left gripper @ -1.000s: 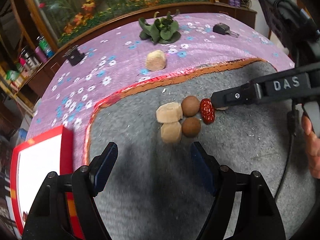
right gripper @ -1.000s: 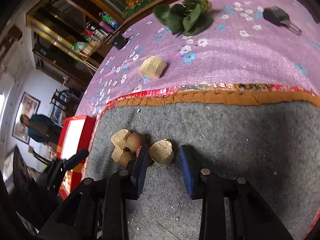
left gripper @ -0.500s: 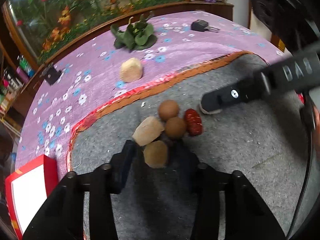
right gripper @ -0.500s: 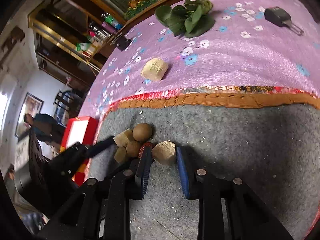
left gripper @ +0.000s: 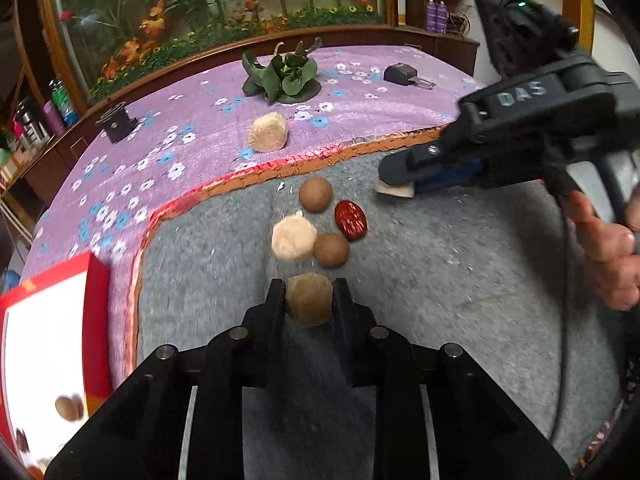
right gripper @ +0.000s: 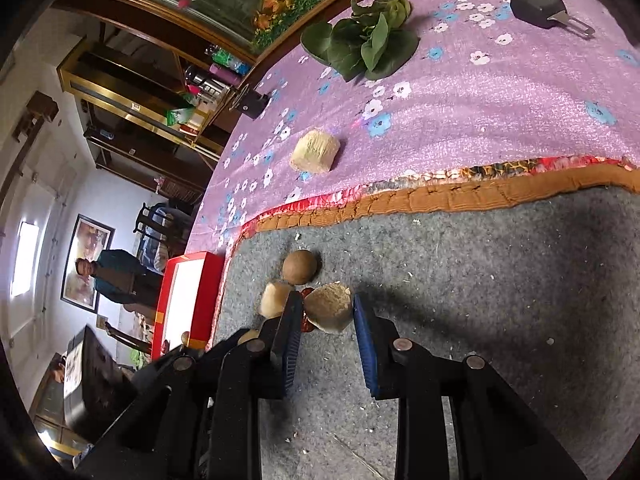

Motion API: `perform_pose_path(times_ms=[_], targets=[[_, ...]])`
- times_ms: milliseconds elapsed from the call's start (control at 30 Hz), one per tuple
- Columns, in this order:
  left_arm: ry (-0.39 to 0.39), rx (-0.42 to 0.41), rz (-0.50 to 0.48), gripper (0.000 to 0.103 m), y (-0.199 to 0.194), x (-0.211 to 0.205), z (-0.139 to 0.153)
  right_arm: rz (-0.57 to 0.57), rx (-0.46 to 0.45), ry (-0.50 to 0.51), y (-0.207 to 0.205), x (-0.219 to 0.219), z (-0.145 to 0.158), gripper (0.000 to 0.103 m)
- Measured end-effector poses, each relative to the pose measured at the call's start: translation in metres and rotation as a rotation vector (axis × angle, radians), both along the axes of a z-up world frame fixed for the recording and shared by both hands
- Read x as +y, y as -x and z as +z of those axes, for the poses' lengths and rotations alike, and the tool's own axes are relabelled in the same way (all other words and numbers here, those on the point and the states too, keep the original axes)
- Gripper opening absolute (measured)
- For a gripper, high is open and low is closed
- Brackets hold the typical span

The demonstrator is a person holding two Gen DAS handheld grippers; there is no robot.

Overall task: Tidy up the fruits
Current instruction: 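Grasp a pale round chunk with the left tool while the right tool grasps a pale chunk, then carry both pale chunks into the white tray and open both tools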

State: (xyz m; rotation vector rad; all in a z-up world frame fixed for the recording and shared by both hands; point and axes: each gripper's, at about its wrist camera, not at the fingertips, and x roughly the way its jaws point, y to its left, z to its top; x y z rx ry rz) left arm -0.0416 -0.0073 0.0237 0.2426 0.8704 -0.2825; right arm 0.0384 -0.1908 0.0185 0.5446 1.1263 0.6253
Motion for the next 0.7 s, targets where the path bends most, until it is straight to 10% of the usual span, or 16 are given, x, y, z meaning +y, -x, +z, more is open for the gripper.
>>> perform_pose_path(times_ms=[700], targets=[[0.004, -0.085, 0.169, 0.021, 0.072, 0.049, 0.025, -0.034, -0.032, -0.032, 0.005, 0.006, -0.001, 0.026]])
